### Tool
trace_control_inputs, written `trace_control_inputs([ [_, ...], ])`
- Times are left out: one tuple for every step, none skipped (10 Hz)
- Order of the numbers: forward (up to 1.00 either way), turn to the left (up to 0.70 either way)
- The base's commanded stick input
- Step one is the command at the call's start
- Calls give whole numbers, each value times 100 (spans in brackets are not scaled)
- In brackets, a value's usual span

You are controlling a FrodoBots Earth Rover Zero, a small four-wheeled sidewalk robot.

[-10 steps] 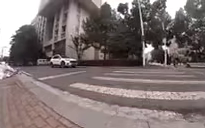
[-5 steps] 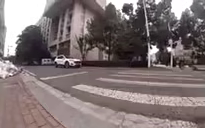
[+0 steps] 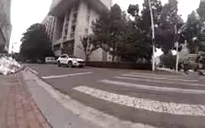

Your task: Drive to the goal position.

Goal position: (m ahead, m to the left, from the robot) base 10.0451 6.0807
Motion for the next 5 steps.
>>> trace_control_inputs([
  [45, 0],
  [45, 0],
  [45, 0],
  [45, -16],
  [45, -26],
])
